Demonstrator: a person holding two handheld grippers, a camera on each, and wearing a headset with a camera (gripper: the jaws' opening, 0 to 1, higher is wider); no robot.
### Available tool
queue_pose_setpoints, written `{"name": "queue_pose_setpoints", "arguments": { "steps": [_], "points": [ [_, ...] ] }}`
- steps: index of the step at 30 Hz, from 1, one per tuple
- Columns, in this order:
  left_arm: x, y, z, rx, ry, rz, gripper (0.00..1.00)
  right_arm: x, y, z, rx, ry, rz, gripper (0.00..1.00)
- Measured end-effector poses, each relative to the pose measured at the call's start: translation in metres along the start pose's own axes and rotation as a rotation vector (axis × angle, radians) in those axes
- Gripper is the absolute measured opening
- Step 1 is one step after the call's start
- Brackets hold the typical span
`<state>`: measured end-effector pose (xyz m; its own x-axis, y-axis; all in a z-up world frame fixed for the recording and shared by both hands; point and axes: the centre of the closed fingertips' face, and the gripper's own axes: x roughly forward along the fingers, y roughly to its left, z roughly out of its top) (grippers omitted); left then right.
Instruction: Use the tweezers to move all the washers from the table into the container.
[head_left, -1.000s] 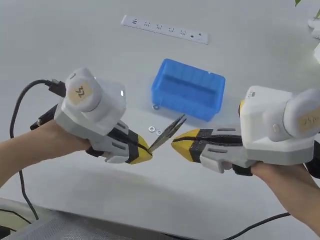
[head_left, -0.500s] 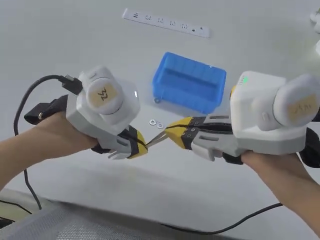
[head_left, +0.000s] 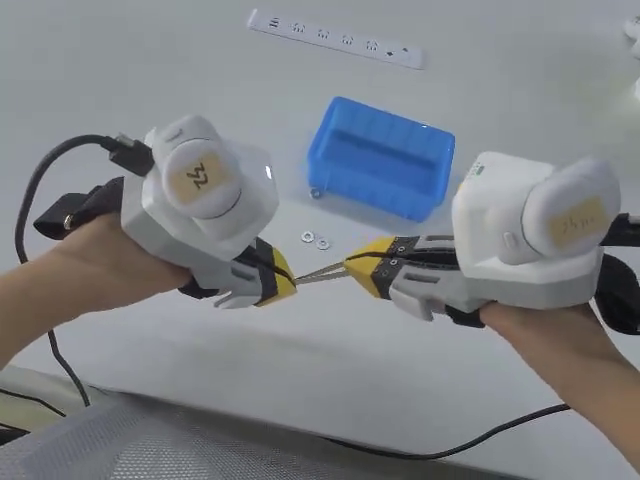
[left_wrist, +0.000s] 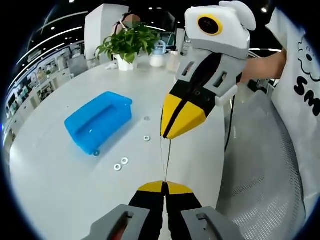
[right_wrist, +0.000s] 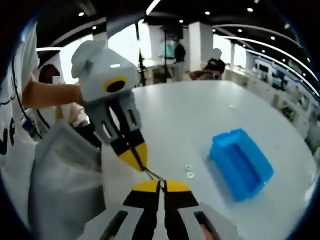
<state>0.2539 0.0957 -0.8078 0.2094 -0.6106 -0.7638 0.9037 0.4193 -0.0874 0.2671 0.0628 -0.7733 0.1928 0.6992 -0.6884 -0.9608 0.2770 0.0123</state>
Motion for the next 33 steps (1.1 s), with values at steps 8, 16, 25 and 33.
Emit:
{"name": "queue_pose_setpoints", "arguments": {
  "steps": [8, 16, 25, 33],
  "points": [
    [0.003, 0.001, -0.006, 0.06, 0.067, 0.005, 0.0, 0.012, 0.007, -0.011, -0.275, 0.13, 0.0, 0.13],
    [-0.004, -0.002, -0.001, 0.098, 0.069, -0.002, 0.0, 0.026, 0.007, -0.026, -0.326, 0.195, 0.031, 0.08],
    [-0.019, -0.005, 0.022, 0.165, 0.026, -0.015, 0.0, 0.034, 0.015, -0.026, -0.347, 0.188, 0.081, 0.04],
    [-0.02, -0.007, 0.035, 0.18, -0.021, -0.016, 0.0, 0.041, 0.013, -0.021, -0.299, 0.146, 0.077, 0.03]
  ]
}}
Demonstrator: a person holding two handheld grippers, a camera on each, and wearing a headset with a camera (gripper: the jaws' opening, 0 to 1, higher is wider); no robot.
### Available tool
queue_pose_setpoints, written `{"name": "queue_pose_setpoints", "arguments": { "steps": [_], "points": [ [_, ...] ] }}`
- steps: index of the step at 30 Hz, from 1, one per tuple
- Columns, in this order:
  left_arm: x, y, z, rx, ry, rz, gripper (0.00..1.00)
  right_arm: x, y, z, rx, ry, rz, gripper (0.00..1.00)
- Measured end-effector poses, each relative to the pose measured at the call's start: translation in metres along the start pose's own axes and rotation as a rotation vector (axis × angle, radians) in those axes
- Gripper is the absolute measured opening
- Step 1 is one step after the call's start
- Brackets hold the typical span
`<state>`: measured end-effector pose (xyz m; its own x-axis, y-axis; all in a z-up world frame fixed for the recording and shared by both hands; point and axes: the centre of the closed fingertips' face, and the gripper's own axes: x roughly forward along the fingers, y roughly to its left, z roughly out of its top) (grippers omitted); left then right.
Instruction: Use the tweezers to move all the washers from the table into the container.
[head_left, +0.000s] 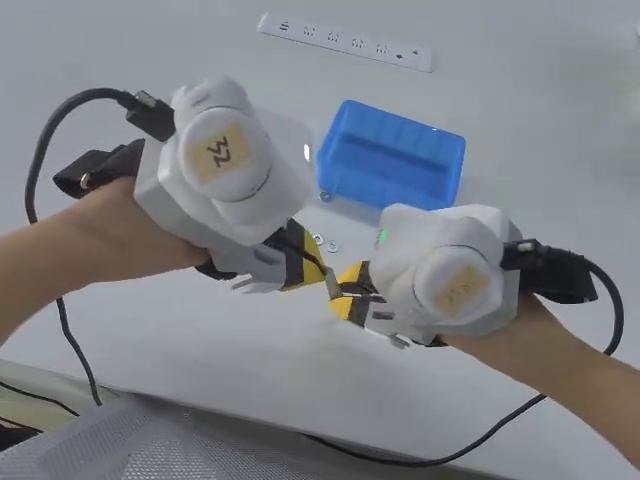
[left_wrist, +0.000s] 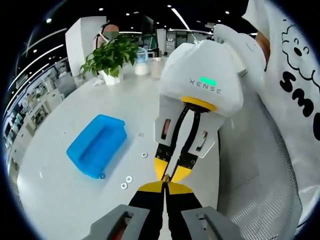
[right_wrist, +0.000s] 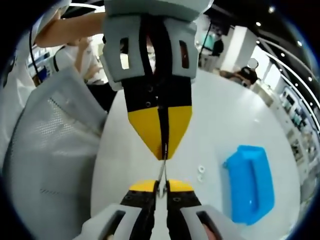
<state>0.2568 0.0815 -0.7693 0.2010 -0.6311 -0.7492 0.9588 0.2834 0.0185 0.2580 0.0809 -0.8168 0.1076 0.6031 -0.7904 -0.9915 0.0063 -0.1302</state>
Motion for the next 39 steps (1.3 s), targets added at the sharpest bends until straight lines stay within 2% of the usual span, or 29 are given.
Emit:
{"name": "queue_pose_setpoints", "arguments": {
  "steps": [2, 4, 5, 7, 10, 13, 15, 17, 21, 23, 25, 27, 30, 33, 39],
  "points": [
    [0.001, -0.001, 0.0, 0.003, -0.002, -0.003, 0.0, -0.002, -0.001, 0.002, 0.011, -0.005, -0.002, 0.03],
    [-0.001, -0.002, 0.008, 0.002, -0.043, 0.0, 0.0, -0.003, -0.002, 0.006, 0.014, -0.024, -0.008, 0.03],
    [-0.001, -0.004, 0.015, -0.018, -0.076, -0.007, 0.0, -0.004, -0.002, 0.009, 0.026, -0.037, -0.007, 0.03],
    [0.0, -0.004, 0.017, -0.026, -0.077, -0.009, 0.0, -0.003, -0.004, 0.01, 0.041, -0.044, -0.004, 0.02],
    [0.005, -0.001, 0.006, 0.005, -0.02, 0.016, 0.0, 0.001, -0.005, 0.004, 0.034, -0.025, -0.006, 0.02],
    [0.005, -0.002, 0.004, -0.004, -0.021, 0.019, 0.0, 0.0, -0.004, 0.005, 0.03, -0.024, -0.005, 0.02],
    [0.003, -0.001, 0.005, -0.008, -0.046, 0.037, 0.0, -0.001, -0.003, 0.005, 0.032, -0.021, 0.002, 0.02],
    [0.004, 0.0, 0.005, -0.041, -0.055, 0.048, 0.0, -0.002, -0.003, 0.005, 0.024, -0.013, -0.002, 0.02],
    [0.007, 0.008, -0.008, -0.074, -0.043, 0.096, 0.0, -0.002, -0.001, 0.002, 0.014, 0.004, 0.004, 0.02],
    [0.011, 0.011, -0.022, -0.105, -0.026, 0.115, 0.0, -0.004, -0.001, 0.001, 0.013, 0.01, 0.004, 0.02],
    [0.018, 0.009, -0.035, -0.123, -0.002, 0.103, 0.0, -0.005, 0.001, 0.001, 0.015, 0.016, 0.014, 0.02],
    [0.024, 0.007, -0.042, -0.106, 0.011, 0.106, 0.0, -0.006, 0.002, 0.001, 0.01, 0.02, 0.017, 0.02],
    [0.034, 0.004, -0.042, -0.102, -0.009, 0.081, 0.0, -0.004, 0.003, 0.0, 0.007, 0.03, 0.026, 0.02],
    [0.045, 0.004, -0.045, -0.063, 0.01, 0.077, 0.0, -0.003, 0.004, 0.002, 0.0, 0.036, 0.031, 0.02],
    [0.052, 0.004, -0.046, -0.027, 0.023, 0.059, 0.0, -0.001, 0.004, 0.004, 0.003, 0.032, 0.037, 0.02]
  ]
}}
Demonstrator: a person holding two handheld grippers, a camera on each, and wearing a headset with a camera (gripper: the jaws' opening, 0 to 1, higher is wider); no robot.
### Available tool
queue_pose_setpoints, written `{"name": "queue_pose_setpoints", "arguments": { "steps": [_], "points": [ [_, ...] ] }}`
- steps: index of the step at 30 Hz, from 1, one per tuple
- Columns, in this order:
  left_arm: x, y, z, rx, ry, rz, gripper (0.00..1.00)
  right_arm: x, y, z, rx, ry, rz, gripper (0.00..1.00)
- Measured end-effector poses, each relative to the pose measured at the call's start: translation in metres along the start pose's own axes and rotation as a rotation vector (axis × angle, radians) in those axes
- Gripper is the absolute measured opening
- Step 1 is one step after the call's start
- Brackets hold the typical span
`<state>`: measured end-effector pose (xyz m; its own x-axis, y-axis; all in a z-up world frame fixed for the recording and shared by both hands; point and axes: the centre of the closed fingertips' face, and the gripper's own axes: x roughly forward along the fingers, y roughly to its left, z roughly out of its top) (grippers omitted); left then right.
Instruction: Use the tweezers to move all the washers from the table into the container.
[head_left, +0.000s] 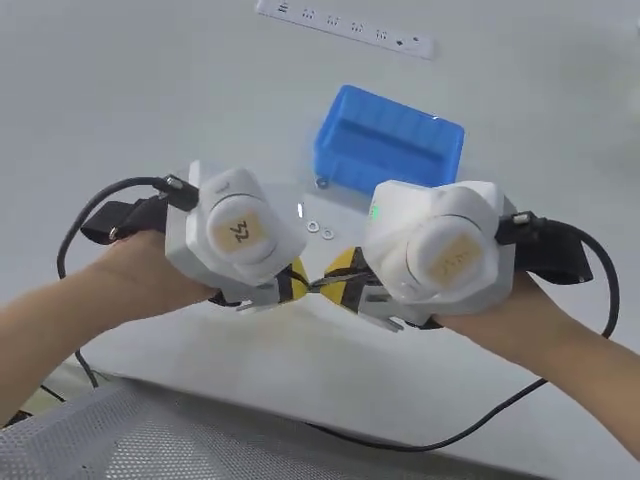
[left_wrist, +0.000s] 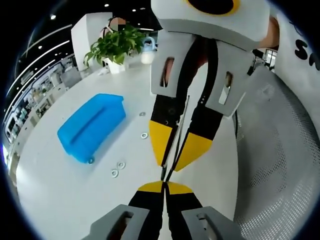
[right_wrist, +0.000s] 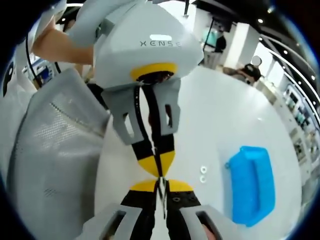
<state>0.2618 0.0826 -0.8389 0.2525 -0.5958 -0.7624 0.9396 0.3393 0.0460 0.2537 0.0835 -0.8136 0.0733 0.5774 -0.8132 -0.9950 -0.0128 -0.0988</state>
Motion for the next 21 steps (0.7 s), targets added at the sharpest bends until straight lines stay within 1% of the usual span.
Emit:
{"name": "queue_pose_setpoints", "arguments": {
  "steps": [3, 5, 6, 8, 13, 15, 18, 21],
  "points": [
    [0.004, -0.001, 0.0, 0.004, -0.004, -0.022, 0.0, 0.001, -0.002, 0.002, 0.022, -0.015, 0.002, 0.02],
    [0.007, -0.002, 0.0, 0.0, -0.007, -0.03, 0.0, 0.003, -0.003, 0.001, 0.031, -0.016, 0.003, 0.02],
    [0.008, -0.002, -0.002, 0.006, 0.004, -0.028, 0.0, 0.003, -0.003, 0.003, 0.036, -0.026, 0.003, 0.02],
    [0.008, -0.001, -0.004, 0.013, 0.003, -0.029, 0.0, 0.004, -0.004, 0.004, 0.054, -0.035, 0.005, 0.02],
    [0.008, 0.0, -0.005, -0.005, -0.003, -0.027, 0.0, 0.006, -0.004, 0.006, 0.08, -0.057, 0.007, 0.02],
    [0.008, 0.0, -0.006, -0.022, -0.01, -0.028, 0.0, 0.007, -0.004, 0.008, 0.094, -0.071, 0.009, 0.02],
    [0.009, 0.0, -0.008, -0.024, -0.013, -0.023, 0.0, 0.009, -0.003, 0.009, 0.118, -0.09, 0.012, 0.02],
    [0.011, 0.0, -0.008, -0.033, -0.021, -0.018, 0.0, 0.01, -0.003, 0.006, 0.122, -0.087, 0.006, 0.01]
  ]
}}
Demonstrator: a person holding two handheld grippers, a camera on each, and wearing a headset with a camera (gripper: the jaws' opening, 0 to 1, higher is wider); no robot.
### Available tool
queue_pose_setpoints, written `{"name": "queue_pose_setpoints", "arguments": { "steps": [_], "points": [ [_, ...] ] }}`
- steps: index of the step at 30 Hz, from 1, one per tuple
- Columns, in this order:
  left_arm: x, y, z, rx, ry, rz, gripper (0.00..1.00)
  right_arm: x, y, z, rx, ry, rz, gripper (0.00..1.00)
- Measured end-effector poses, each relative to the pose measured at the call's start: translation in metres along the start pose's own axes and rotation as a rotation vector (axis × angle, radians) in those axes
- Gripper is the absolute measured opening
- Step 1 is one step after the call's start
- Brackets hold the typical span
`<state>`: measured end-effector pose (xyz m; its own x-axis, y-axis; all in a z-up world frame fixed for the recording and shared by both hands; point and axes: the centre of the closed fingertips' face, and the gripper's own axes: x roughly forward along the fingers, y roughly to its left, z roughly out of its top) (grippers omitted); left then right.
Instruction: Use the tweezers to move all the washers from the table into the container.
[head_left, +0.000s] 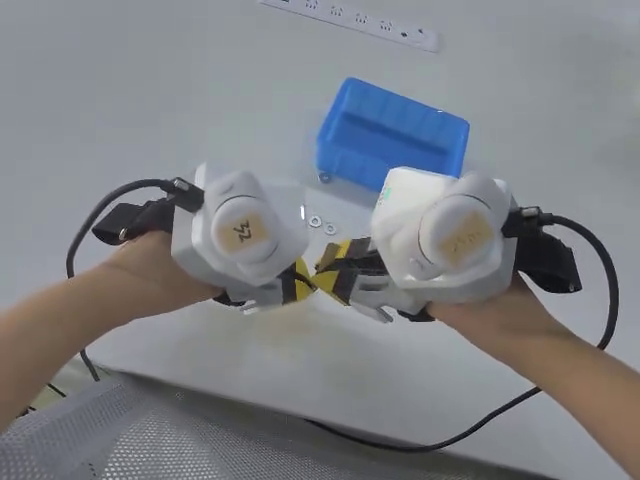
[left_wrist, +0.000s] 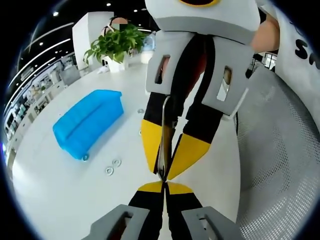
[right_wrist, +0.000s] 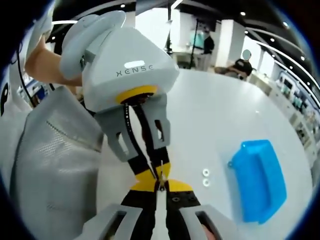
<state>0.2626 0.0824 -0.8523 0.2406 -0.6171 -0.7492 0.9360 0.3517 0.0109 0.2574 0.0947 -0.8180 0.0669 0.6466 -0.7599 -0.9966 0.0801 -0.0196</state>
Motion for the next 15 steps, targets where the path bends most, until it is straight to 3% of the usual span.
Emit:
{"name": "queue_pose_setpoints", "arguments": {
  "steps": [7, 10, 13, 15],
  "points": [
    [0.0, 0.001, -0.001, -0.018, -0.004, 0.013, 0.0, -0.002, -0.003, 0.0, 0.057, -0.032, -0.012, 0.01],
    [-0.009, 0.008, -0.005, -0.072, -0.007, 0.049, 0.0, -0.004, -0.01, -0.001, 0.082, -0.034, -0.029, 0.01],
    [-0.024, 0.016, -0.01, -0.184, -0.011, 0.105, 0.0, -0.008, -0.02, 0.002, 0.101, -0.048, -0.056, 0.01],
    [-0.035, 0.022, -0.009, -0.241, -0.037, 0.161, 0.0, -0.01, -0.028, 0.004, 0.103, -0.05, -0.078, 0.02]
  ]
}}
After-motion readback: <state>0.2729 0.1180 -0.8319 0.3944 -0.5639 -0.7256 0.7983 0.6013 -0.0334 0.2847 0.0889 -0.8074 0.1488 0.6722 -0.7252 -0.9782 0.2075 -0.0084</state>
